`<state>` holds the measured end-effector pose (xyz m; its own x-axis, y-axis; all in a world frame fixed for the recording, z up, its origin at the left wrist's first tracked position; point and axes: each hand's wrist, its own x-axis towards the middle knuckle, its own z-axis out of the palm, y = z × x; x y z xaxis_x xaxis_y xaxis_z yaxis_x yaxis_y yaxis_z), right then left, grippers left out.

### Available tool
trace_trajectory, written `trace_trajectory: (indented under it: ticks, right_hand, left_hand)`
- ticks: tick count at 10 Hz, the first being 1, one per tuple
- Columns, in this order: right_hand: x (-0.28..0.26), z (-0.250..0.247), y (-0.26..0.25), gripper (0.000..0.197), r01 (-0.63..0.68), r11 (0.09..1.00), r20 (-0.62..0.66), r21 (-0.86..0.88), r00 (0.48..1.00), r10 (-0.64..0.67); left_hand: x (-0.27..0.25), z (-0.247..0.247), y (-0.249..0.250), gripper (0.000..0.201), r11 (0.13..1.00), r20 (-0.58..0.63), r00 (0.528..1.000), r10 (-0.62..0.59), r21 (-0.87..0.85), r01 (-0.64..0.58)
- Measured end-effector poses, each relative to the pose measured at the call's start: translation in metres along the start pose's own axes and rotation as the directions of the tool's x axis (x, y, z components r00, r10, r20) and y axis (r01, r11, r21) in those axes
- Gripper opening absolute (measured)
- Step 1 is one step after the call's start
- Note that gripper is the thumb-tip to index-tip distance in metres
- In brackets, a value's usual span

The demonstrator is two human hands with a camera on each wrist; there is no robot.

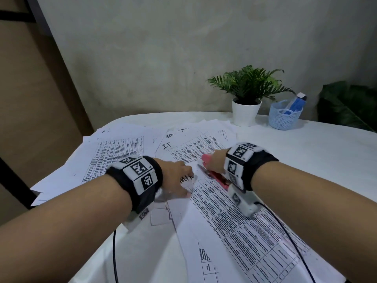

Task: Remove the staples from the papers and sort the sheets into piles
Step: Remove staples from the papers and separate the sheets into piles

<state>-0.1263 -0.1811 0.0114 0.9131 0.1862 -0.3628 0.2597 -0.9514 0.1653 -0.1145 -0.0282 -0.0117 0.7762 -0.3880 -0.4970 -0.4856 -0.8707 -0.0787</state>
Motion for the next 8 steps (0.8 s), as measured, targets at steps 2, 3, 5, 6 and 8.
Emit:
trace_trajectory:
  ticks: [2, 3, 5, 6, 8]
  right_hand:
    - [-0.006, 0.016, 0.024, 0.044, -0.034, 0.999, 0.048, 0.037, 0.998, 0.033]
    - [-0.004, 0.022, 0.027, 0.043, -0.029, 0.996, -0.007, 0.083, 1.0, 0.03]
    - [-0.001, 0.027, 0.03, 0.041, -0.04, 0.987, -0.016, 0.157, 0.999, 0.043]
    - [0.0, 0.03, 0.032, 0.043, -0.043, 0.984, -0.048, 0.17, 0.997, 0.052]
    - [-0.001, 0.031, 0.033, 0.043, -0.042, 0.98, -0.054, 0.196, 0.997, 0.054]
  left_hand:
    - [0.024, -0.015, -0.022, 0.083, 0.991, -0.047, 0.996, -0.071, -0.117, 0.066]
    - [0.033, -0.026, -0.026, 0.078, 0.978, 0.001, 0.995, -0.101, -0.183, 0.099]
    - [0.043, -0.031, -0.021, 0.059, 0.981, 0.069, 0.994, -0.089, -0.169, 0.1]
    - [0.038, -0.029, -0.025, 0.045, 0.948, 0.043, 0.997, -0.058, -0.31, 0.069]
    - [-0.008, -0.011, -0.03, 0.028, 0.649, 0.075, 0.996, 0.039, -0.76, 0.032]
